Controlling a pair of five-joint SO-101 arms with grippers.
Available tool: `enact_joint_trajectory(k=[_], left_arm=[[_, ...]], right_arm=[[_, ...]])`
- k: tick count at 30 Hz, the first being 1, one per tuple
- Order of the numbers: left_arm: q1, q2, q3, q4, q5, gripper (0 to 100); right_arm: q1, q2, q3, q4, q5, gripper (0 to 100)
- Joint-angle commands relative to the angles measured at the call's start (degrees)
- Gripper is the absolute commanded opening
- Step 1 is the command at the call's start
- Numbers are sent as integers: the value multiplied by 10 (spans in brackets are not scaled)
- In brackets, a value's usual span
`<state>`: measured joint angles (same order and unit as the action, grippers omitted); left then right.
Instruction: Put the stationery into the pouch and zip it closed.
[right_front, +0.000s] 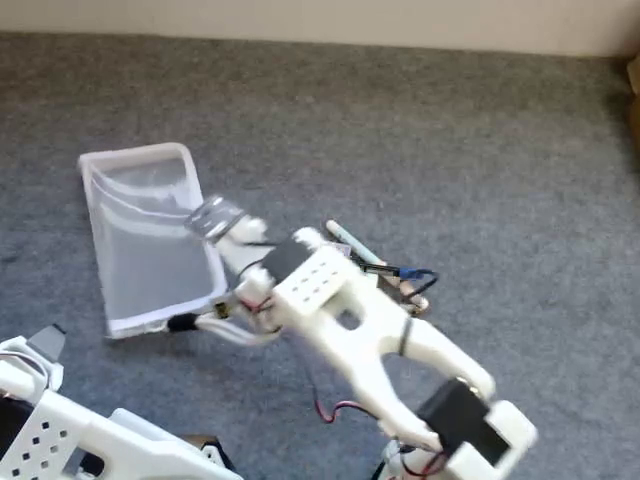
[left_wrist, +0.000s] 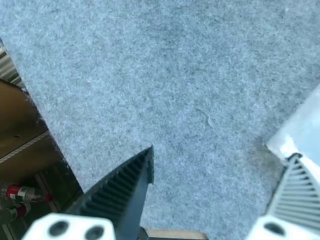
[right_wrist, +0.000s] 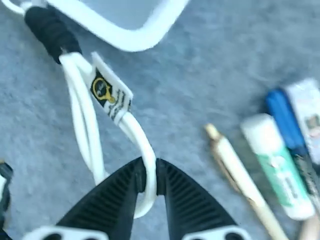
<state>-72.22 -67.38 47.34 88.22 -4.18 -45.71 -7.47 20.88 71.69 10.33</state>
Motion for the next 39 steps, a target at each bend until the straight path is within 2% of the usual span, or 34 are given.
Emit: enact_joint_trajectory(k=[1, 7, 15, 18, 23, 31, 36, 39], left_arm=[[0, -3, -9, -4, 5, 369], [0, -3, -9, -4, 5, 369], [29, -3, -7, -4, 5, 369], [51, -4, 1, -4, 5, 369], [69, -3, 12, -8, 5, 369], [69, -3, 12, -8, 5, 369], [72, -3, 12, -8, 5, 369], [72, -3, 12, -8, 5, 369]], right_arm=[[75, -72, -13, 48, 62, 4], [205, -97, -13, 98, 159, 4], [281, -124, 0, 147, 213, 4], [283, -154, 51, 138, 221, 39], [283, -249, 121, 130, 221, 199], [282, -407, 128, 189, 222, 200], [282, -427, 80, 271, 223, 205], [256, -414, 84, 293, 221, 270]])
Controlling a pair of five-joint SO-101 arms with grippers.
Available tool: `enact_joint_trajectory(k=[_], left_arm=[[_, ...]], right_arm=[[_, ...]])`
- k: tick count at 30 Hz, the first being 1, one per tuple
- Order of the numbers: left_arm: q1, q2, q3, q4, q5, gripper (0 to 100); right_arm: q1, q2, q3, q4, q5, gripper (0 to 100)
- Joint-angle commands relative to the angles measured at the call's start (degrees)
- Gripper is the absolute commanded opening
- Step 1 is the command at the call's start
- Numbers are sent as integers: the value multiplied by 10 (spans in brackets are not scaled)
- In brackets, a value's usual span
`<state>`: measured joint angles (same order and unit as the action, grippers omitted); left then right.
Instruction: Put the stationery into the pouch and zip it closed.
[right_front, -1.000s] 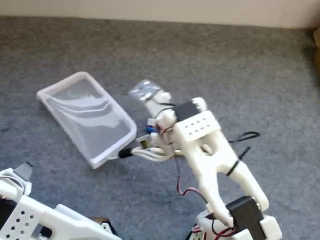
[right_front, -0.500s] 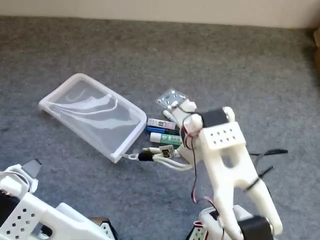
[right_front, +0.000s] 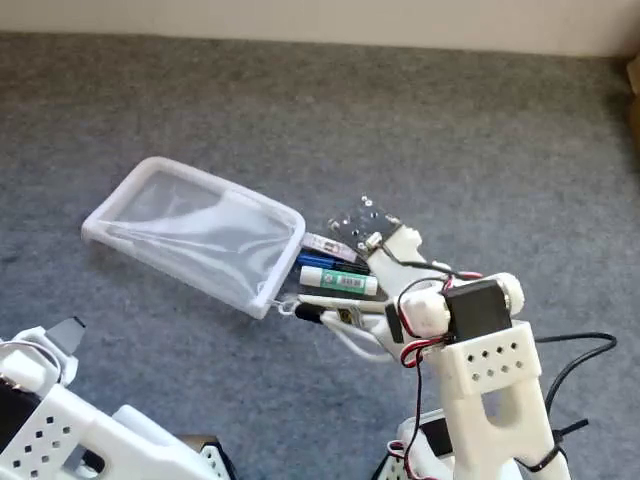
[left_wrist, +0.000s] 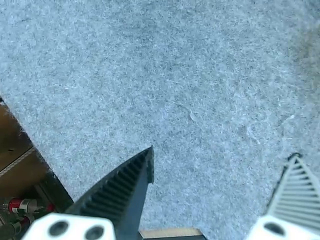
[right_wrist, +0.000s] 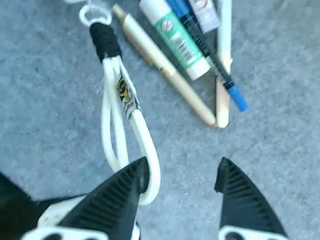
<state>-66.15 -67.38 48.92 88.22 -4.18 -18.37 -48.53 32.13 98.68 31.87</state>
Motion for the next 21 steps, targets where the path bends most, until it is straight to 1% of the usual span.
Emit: enact_joint_trajectory(k=[1, 3, 6, 9, 11, 13, 16, 19, 21], left_arm=[[11, -3, -4, -8, 5, 369], [11, -3, -4, -8, 5, 369], [11, -3, -4, -8, 5, 369], [11, -3, -4, -8, 6, 369], [11, -3, -4, -8, 6, 369], [11, -3, -4, -8, 5, 369], [11, -3, -4, -8, 4, 369], [11, -3, -4, -8, 4, 369], [11, -3, -4, -8, 4, 369]], right_arm=[[-24, 2, -10, 21, -1, 296], [-38, 10, 22, 6, -19, 318], [-81, 14, 55, -4, -55, 310], [-137, 14, 57, -9, -111, 310], [-160, 14, 60, -36, -142, 310], [-149, 19, 62, -69, -154, 310], [-97, 19, 64, -103, -154, 310], [-66, 15, 63, -84, -154, 310], [-84, 19, 64, -42, -156, 310]])
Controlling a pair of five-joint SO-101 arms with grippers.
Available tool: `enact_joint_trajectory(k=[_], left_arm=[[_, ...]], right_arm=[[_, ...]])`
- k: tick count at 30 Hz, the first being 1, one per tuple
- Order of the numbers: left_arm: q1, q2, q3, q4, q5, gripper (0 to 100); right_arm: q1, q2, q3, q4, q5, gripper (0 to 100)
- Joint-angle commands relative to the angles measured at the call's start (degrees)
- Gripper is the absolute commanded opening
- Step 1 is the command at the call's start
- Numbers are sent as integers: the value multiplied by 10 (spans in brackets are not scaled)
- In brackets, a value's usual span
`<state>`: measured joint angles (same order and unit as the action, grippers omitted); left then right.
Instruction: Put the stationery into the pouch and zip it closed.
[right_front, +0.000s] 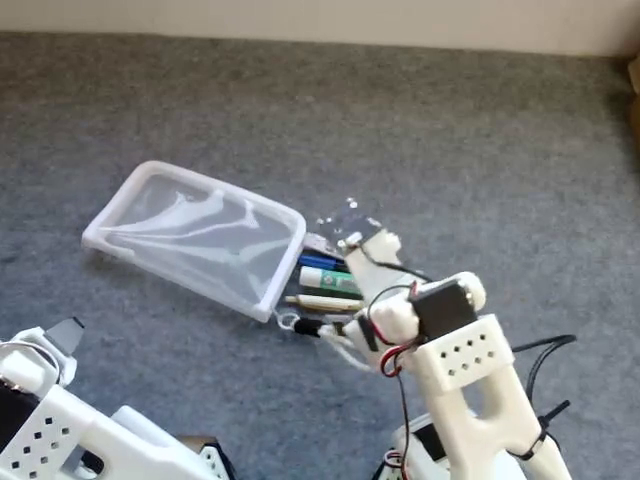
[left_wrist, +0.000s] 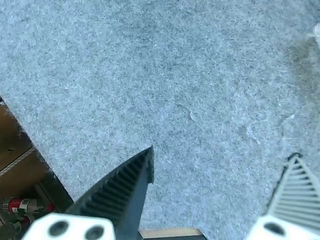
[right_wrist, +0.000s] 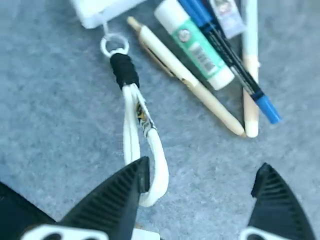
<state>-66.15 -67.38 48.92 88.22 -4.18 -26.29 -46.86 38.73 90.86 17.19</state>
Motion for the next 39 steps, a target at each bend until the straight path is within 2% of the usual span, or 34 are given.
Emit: enact_joint_trajectory(k=[1, 5, 8, 12, 17, 23, 28, 36, 39], left_arm=[[11, -3, -4, -8, 4, 369], [11, -3, -4, -8, 5, 369], [11, -3, -3, -8, 5, 369], [11, -3, -3, -8, 5, 369], [11, -3, -3, -8, 5, 369], [11, -3, -3, -8, 5, 369], [11, -3, -3, -8, 5, 369], [11, -7, -3, -8, 5, 369], [11, -7, -3, -8, 5, 369]], right_arm=[[-22, 2, -1, 42, -14, 310], [-44, -3, 20, -21, -68, 310], [-56, 1, 34, -55, -66, 310], [-130, 3, 35, -58, -39, 304], [-201, 7, 36, -102, -14, 221], [-201, 142, 29, -141, 15, 216], [-200, 245, 29, -221, 43, 214], [-197, 314, 29, -291, 48, 213], [-182, 334, 28, -298, 76, 212]])
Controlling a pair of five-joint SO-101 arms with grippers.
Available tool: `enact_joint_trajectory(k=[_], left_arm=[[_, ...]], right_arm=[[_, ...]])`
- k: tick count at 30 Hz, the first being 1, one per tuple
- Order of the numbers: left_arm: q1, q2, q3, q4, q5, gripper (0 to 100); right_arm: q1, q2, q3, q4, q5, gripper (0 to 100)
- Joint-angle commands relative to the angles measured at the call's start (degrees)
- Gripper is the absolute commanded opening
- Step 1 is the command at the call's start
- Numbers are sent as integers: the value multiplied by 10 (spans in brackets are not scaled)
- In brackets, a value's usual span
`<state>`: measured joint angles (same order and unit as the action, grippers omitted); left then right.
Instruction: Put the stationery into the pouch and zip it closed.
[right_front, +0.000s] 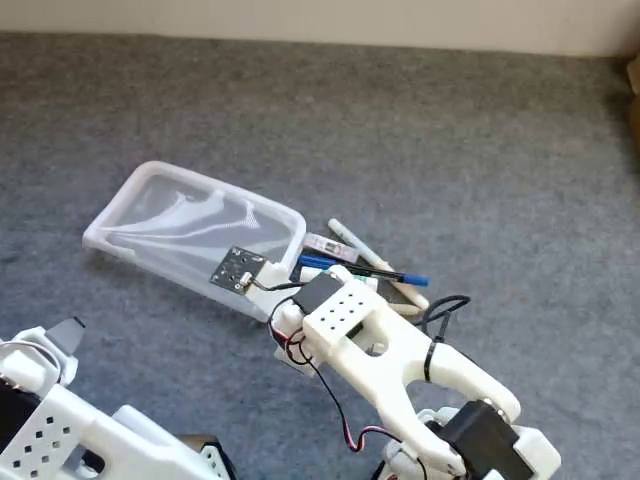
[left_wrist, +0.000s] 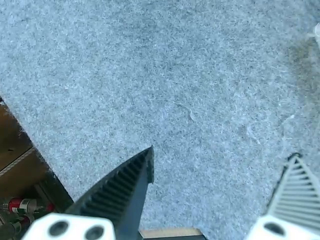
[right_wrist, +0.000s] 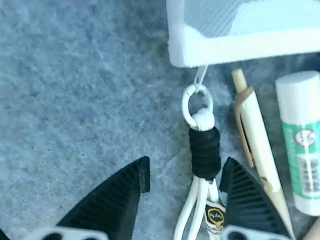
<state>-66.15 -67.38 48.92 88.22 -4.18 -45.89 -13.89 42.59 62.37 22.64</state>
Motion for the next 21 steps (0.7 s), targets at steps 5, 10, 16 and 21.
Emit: enact_joint_trajectory(k=[5, 10, 16, 21], left_arm=[[11, -7, -3, -8, 5, 369], [11, -7, -3, -8, 5, 369], [11, -7, -3, -8, 5, 369], [12, -7, -3, -8, 5, 369]], right_arm=[[33, 57, -29, -34, 23, 182], [32, 109, -52, -33, 23, 149], [29, 112, -57, -34, 20, 104], [30, 110, -57, -49, 20, 7]])
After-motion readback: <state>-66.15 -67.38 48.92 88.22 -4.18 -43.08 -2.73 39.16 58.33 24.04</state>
